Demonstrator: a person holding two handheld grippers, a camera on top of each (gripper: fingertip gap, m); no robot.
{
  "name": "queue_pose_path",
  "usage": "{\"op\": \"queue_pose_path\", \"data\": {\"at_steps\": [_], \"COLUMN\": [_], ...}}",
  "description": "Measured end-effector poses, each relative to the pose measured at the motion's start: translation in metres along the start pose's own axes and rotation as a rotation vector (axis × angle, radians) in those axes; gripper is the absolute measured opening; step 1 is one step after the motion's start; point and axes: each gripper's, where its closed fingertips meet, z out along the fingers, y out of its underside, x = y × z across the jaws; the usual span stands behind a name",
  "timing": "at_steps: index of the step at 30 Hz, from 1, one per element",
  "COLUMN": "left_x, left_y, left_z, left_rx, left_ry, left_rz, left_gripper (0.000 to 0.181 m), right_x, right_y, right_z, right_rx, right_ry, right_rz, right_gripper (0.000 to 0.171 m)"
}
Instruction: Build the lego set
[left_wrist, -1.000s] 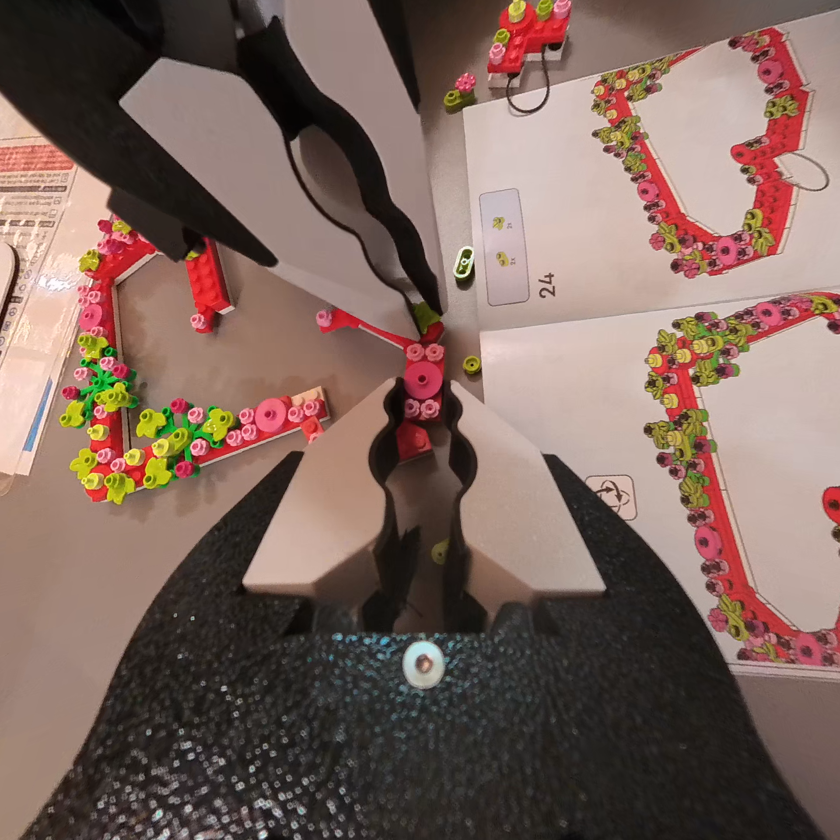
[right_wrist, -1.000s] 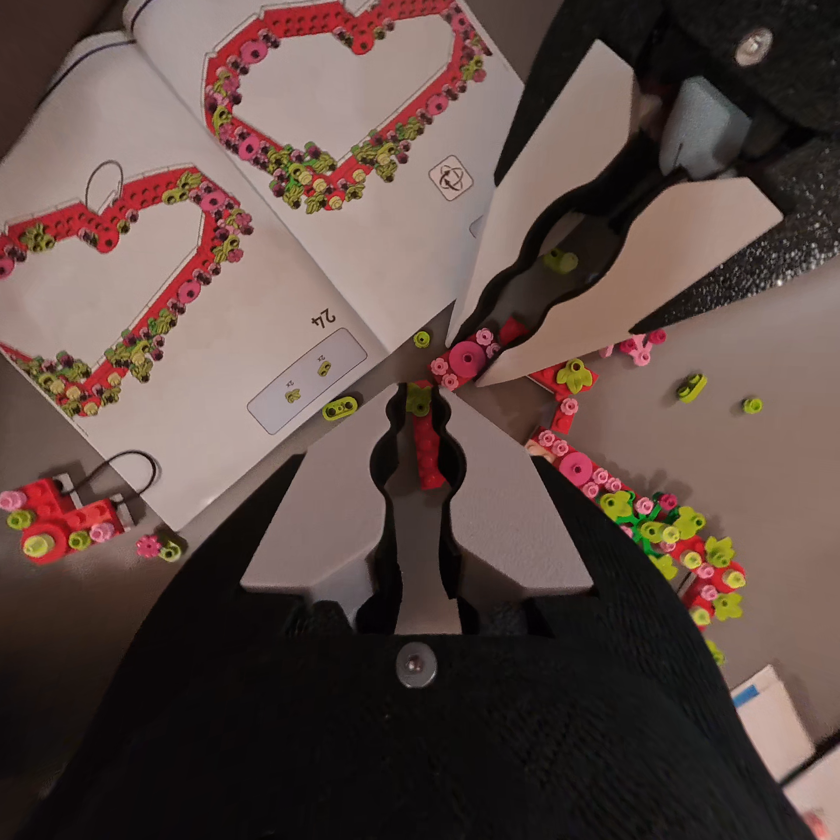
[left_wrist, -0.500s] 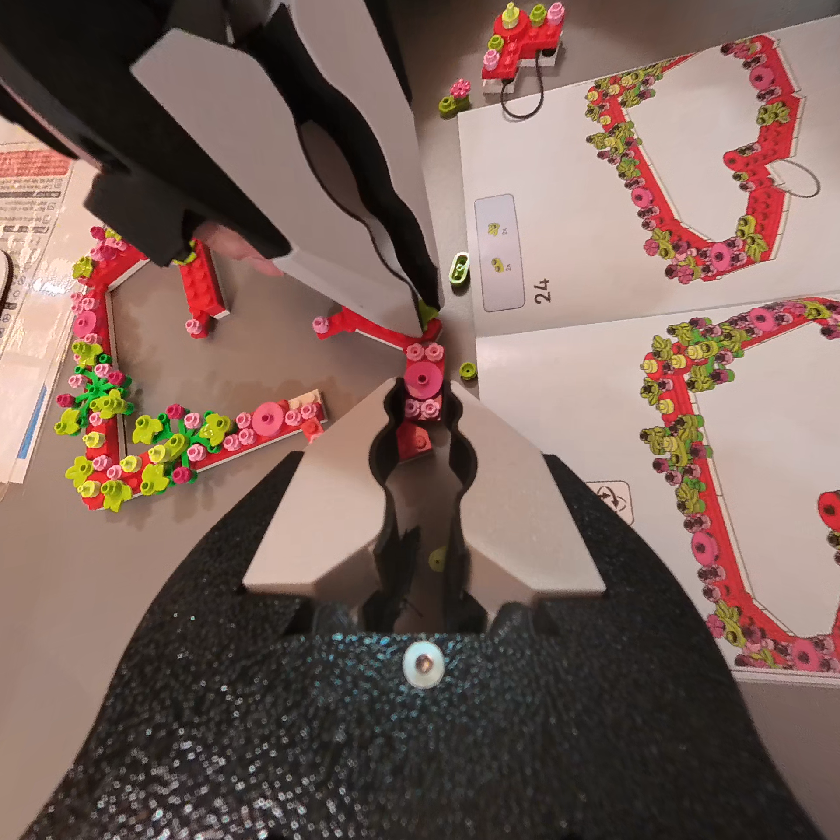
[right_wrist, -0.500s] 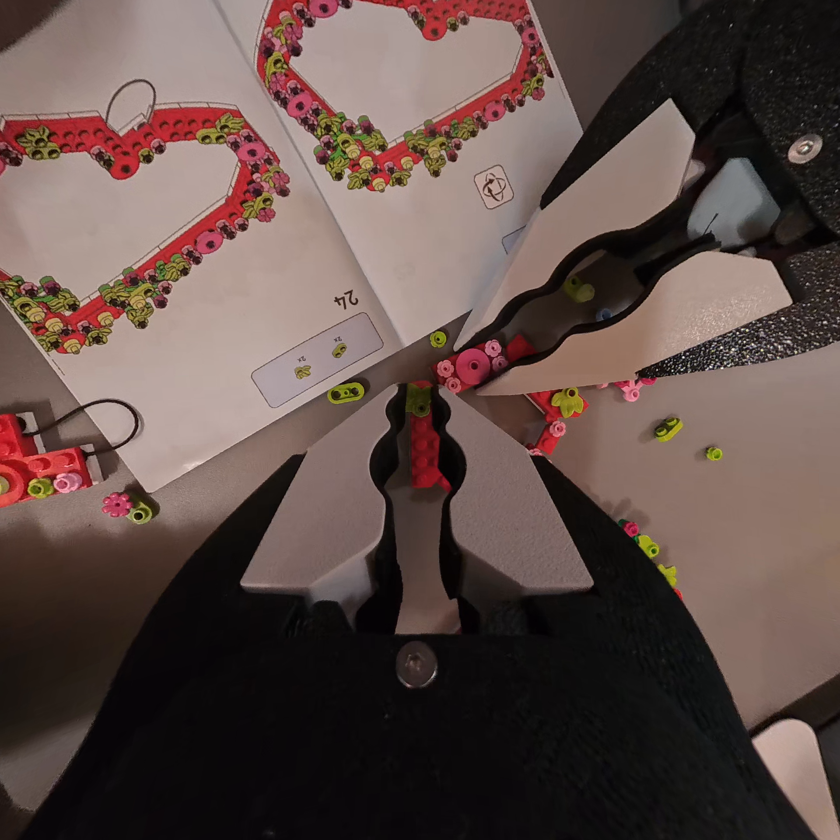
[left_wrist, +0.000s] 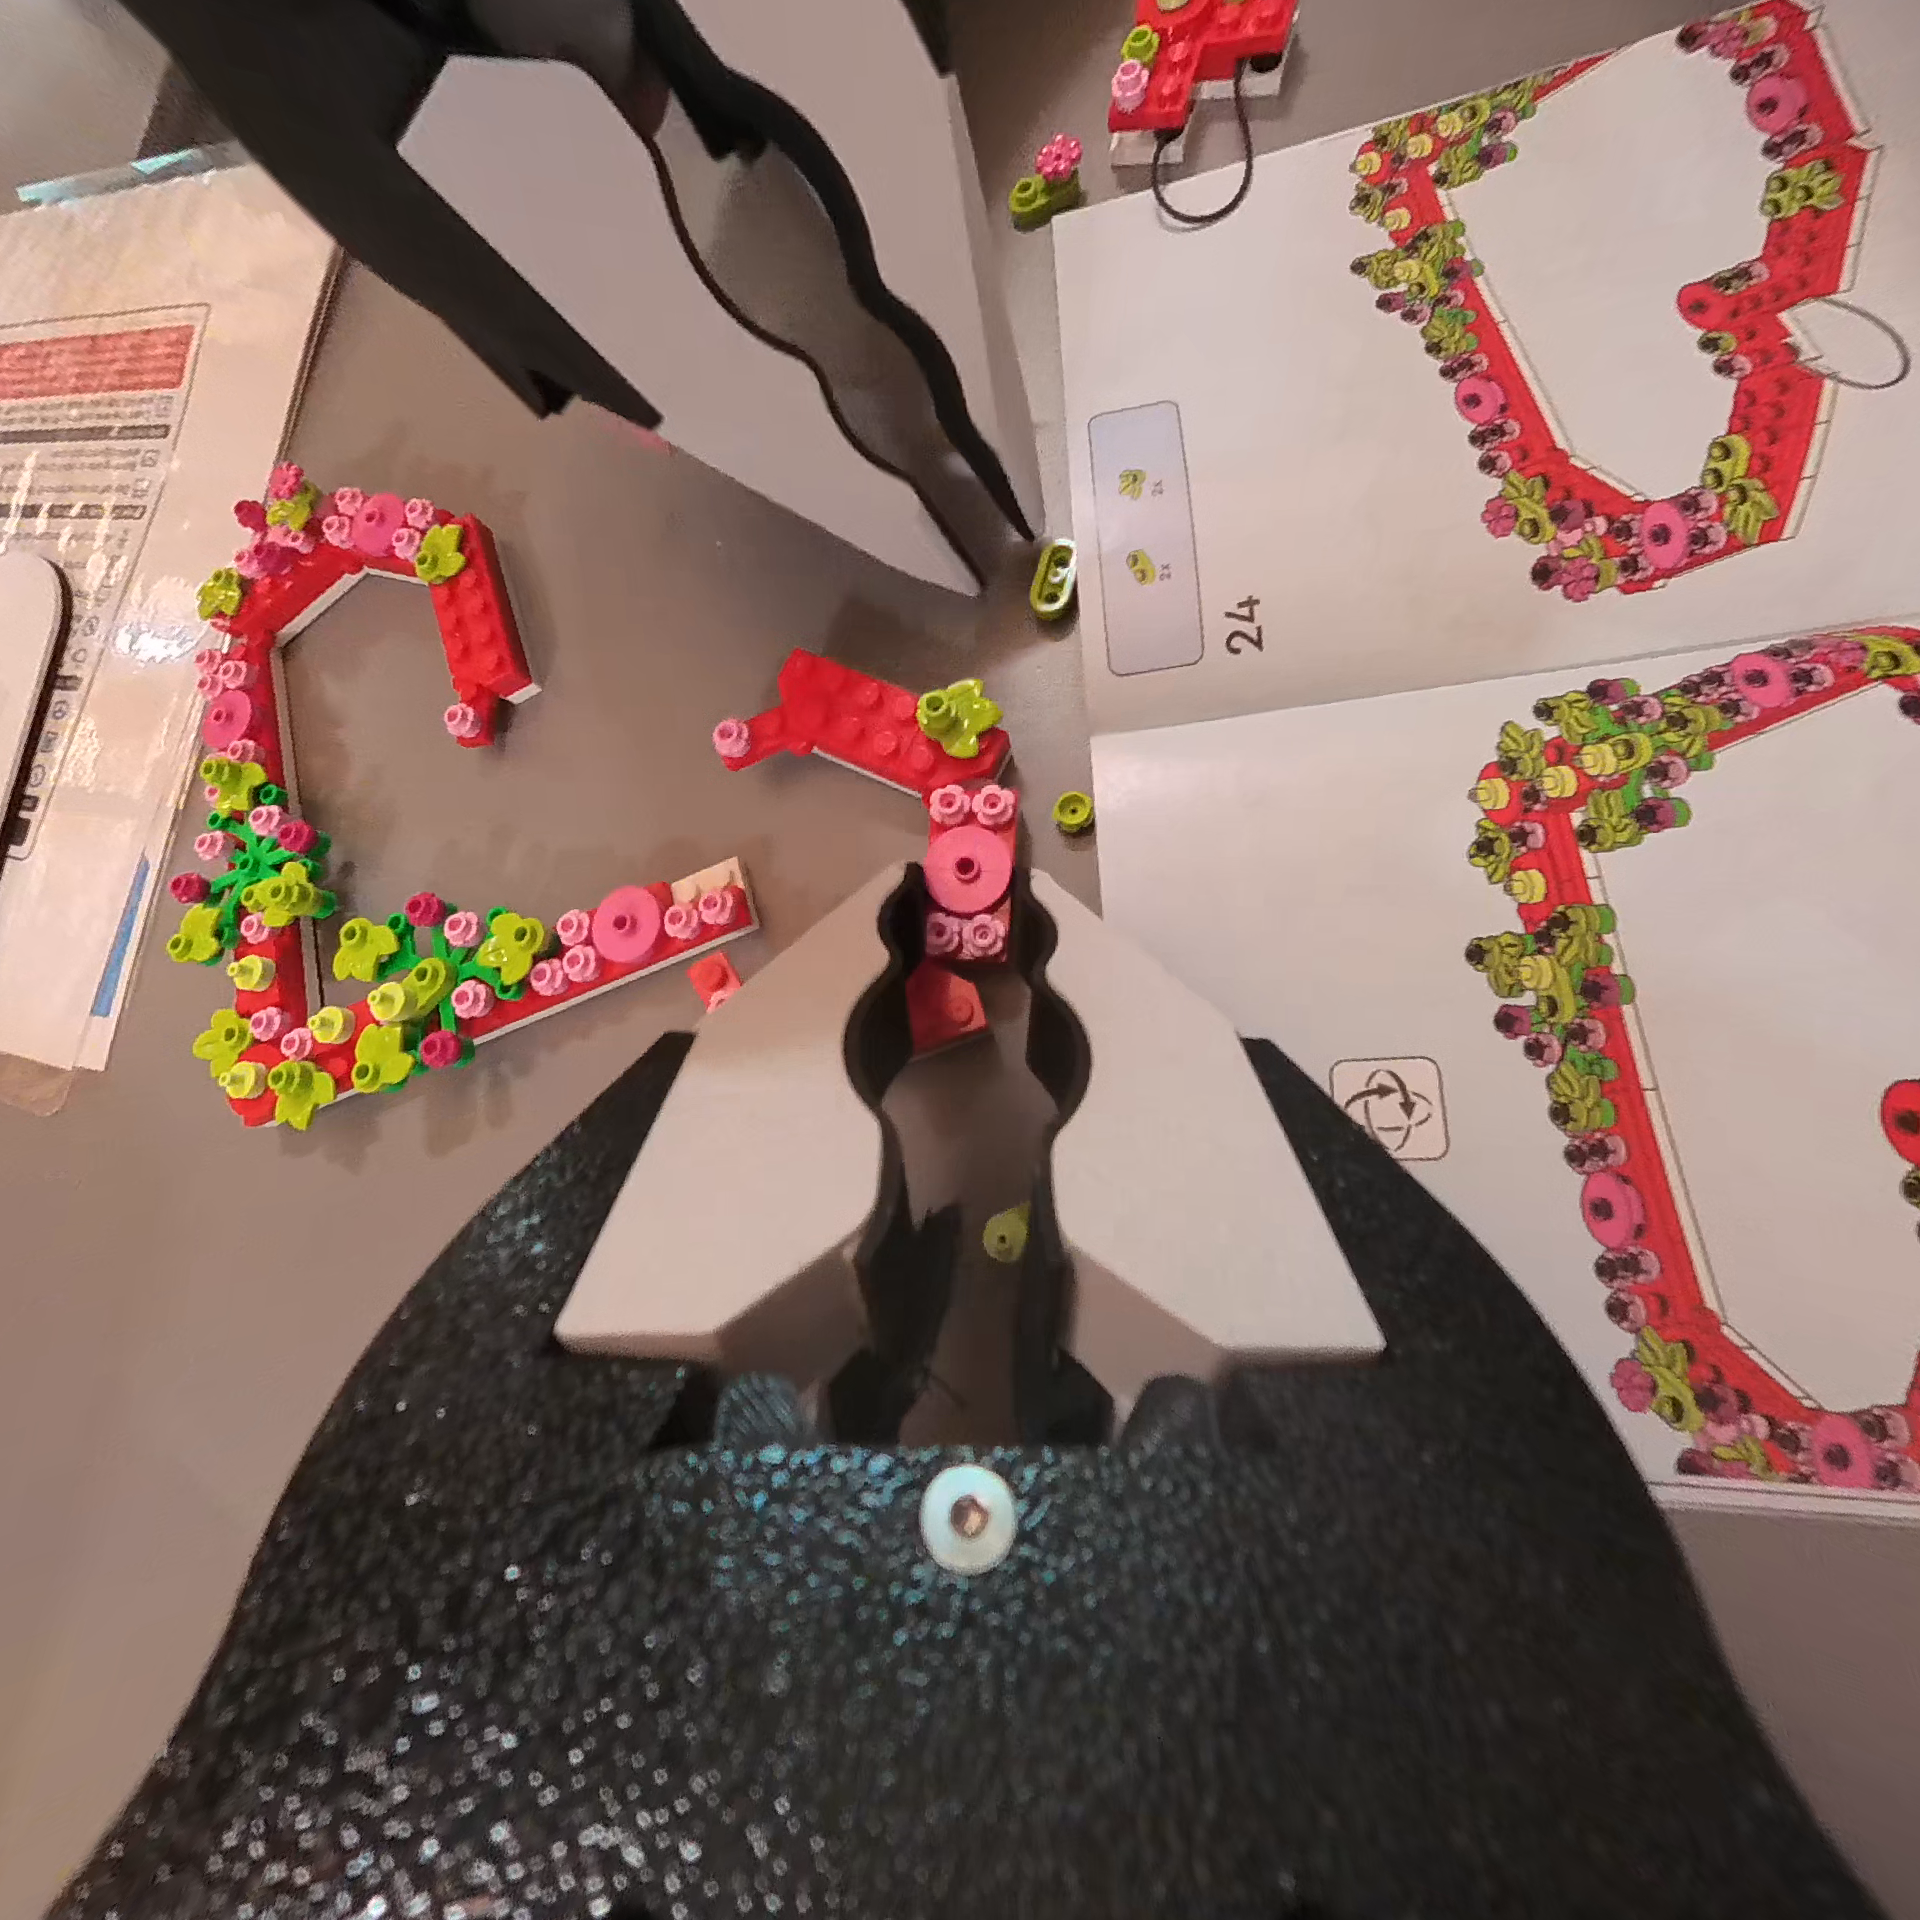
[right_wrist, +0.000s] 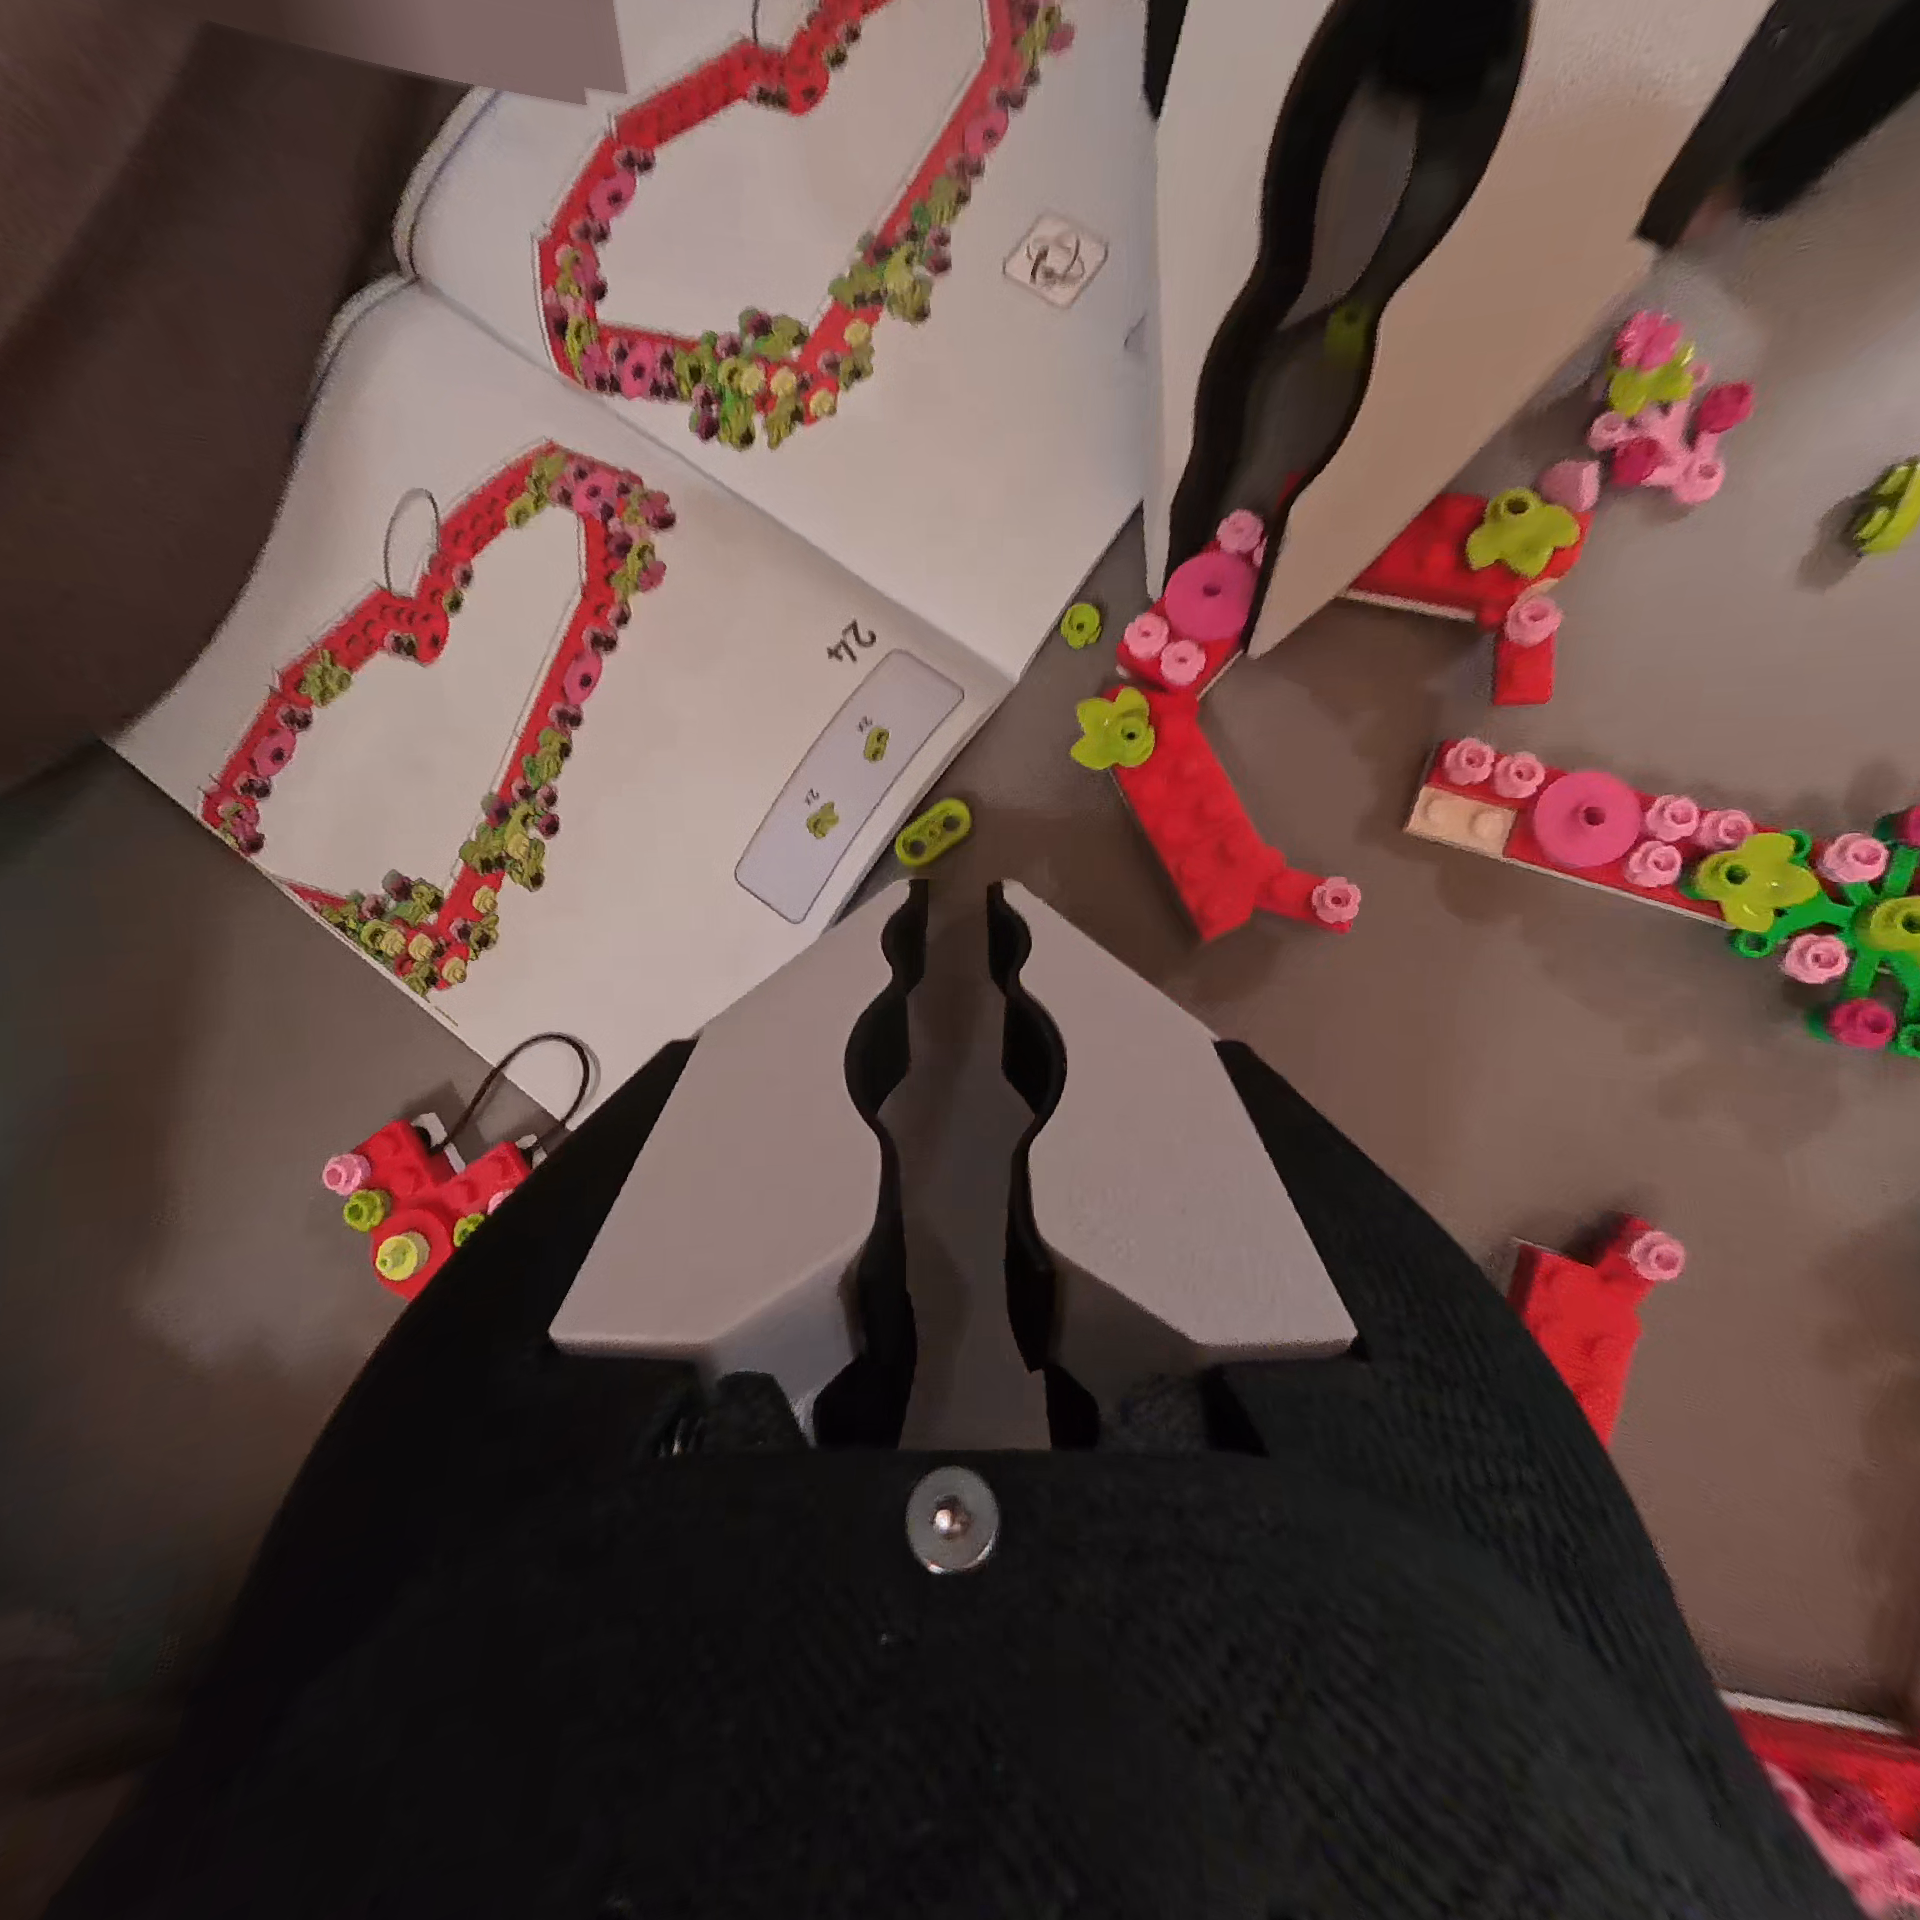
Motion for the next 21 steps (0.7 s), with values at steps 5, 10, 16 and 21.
{"op": "queue_pose_path", "data": {"at_steps": [5,10,16,21], "left_x": [0.0000,0.0001,0.0002,0.0002], "left_y": [0.0004,0.0009,0.0010,0.0011], "left_z": [-0.0003,-0.0005,-0.0005,-0.0005], "left_rx": [-0.001,-0.003,-0.002,-0.001], "left_ry": [-0.002,-0.004,-0.005,-0.004], "left_rz": [-0.001,0.000,0.000,-0.002], "left_gripper": [0.015,0.015,0.015,0.016], "right_x": [-0.0044,0.0025,0.0022,0.0014], "right_y": [0.0004,-0.0052,-0.0047,-0.0080], "right_z": [-0.0017,-0.0006,0.0013,0.0054], "right_rx": [0.063,0.118,0.109,0.098], "right_ry": [-0.004,0.094,0.216,0.260], "right_rz": [0.071,0.200,0.255,0.260], "right_gripper": [0.015,0.026,0.022,0.013]}}
